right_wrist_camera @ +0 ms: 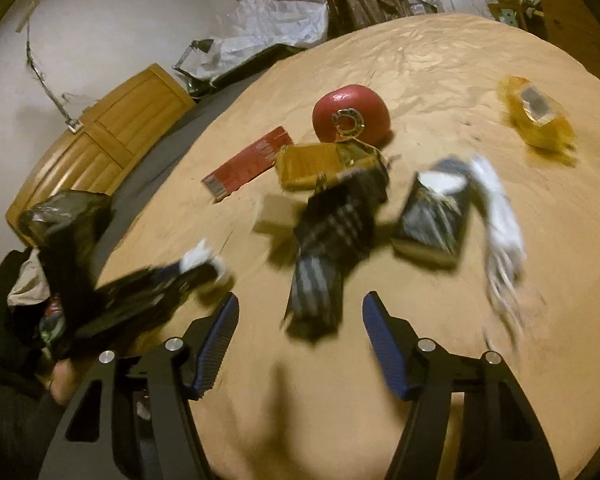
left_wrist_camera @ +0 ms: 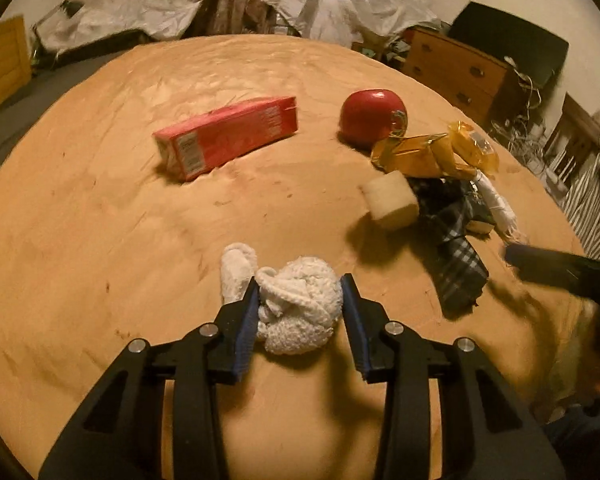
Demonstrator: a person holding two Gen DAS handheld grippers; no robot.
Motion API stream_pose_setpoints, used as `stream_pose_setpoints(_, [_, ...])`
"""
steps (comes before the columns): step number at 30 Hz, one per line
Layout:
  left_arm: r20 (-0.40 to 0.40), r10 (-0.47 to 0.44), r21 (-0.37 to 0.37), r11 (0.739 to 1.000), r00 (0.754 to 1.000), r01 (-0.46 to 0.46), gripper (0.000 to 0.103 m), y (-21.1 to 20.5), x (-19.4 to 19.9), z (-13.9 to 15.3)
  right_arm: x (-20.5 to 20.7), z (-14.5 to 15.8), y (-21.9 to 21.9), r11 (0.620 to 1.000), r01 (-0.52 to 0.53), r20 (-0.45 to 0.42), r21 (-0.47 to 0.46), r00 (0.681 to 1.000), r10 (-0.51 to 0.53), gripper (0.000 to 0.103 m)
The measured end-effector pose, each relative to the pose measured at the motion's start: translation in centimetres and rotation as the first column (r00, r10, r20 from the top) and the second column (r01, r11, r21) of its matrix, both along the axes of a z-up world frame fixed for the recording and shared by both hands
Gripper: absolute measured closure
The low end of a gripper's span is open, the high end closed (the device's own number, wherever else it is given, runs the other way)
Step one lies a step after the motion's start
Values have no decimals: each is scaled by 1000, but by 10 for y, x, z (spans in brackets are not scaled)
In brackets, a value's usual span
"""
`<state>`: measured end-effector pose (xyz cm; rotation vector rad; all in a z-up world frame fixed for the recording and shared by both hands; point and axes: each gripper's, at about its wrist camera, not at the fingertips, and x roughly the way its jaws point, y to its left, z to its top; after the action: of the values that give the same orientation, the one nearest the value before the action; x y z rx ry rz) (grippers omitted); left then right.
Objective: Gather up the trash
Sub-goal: 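Grasp the white knotted sock with the left tool while the right tool grasps the plaid cloth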
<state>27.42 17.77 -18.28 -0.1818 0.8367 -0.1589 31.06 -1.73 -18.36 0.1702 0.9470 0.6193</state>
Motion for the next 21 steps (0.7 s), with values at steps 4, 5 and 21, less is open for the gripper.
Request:
stream_pose_setpoints(4, [-9,-2,-13,1000,1000,2,65,-2,3,-2,32,-4,22,999,25,12,-44,1000,-25,36])
stream_pose_setpoints(5, [-12,-1,-14,1000,1000,0,64,-3,5,-2,39,-6,28,998,27,11,-50,1000,-26,36])
stream_pose_setpoints(21, [8,37,-18,999,999,-37,64,-15,-4,0,2,-15,21,993,22,70,-112,997,-15,64])
